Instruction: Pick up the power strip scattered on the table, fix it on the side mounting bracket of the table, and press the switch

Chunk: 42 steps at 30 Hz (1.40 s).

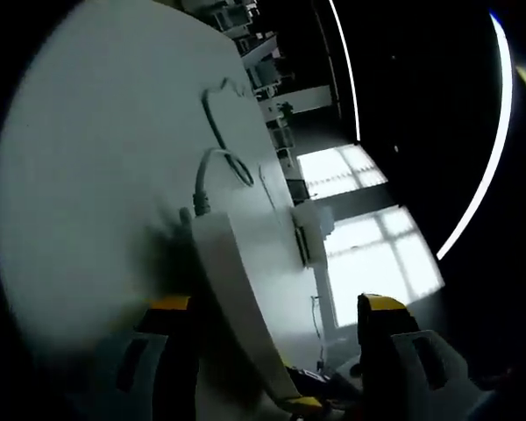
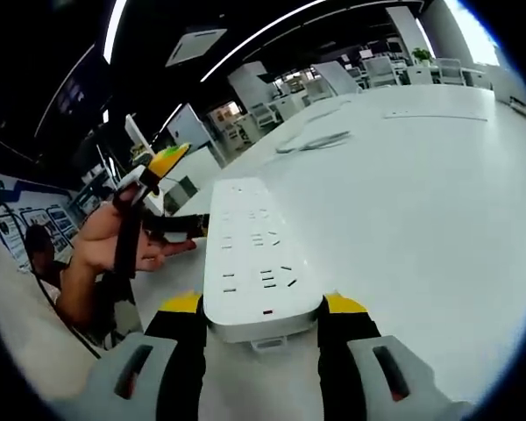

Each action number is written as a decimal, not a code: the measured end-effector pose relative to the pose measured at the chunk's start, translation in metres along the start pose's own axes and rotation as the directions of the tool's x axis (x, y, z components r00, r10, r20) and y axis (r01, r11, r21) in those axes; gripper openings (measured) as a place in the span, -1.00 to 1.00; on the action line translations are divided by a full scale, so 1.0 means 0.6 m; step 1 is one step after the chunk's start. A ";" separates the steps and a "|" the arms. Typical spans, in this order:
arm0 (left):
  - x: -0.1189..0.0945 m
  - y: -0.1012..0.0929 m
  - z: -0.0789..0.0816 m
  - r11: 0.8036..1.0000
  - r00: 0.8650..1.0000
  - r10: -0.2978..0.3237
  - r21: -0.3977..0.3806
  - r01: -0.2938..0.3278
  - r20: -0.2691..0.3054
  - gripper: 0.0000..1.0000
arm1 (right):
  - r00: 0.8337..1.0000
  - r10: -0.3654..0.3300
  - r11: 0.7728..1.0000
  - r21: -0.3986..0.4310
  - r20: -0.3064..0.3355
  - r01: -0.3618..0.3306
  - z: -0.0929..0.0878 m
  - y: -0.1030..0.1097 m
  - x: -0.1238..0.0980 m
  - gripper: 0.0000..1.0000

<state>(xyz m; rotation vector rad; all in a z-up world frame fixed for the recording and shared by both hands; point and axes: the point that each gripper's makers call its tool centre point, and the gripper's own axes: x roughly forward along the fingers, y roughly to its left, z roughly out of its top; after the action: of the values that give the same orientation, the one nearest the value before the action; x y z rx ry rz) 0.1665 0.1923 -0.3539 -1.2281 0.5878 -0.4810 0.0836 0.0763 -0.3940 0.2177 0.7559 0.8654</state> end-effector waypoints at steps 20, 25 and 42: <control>0.016 -0.001 0.017 0.999 0.999 -0.014 -0.052 0.016 0.036 0.51 | 1.000 -0.001 1.000 0.004 -0.003 0.001 -0.001 -0.001 0.000 -0.09; 0.016 0.001 0.021 0.996 0.998 -0.018 -0.088 0.023 0.065 0.49 | 1.000 -0.005 1.000 -0.002 -0.005 0.005 -0.001 0.000 0.000 -0.09; 0.019 0.014 0.026 0.990 0.997 0.011 -0.140 -0.001 0.071 0.23 | 1.000 -0.009 1.000 -0.019 -0.003 0.009 -0.004 0.001 0.000 -0.09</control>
<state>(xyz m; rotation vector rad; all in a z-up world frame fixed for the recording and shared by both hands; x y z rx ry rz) 0.1858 0.1985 -0.3603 -1.3713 0.5715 -0.3933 0.0819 0.0764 -0.3954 0.1964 0.7505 0.8643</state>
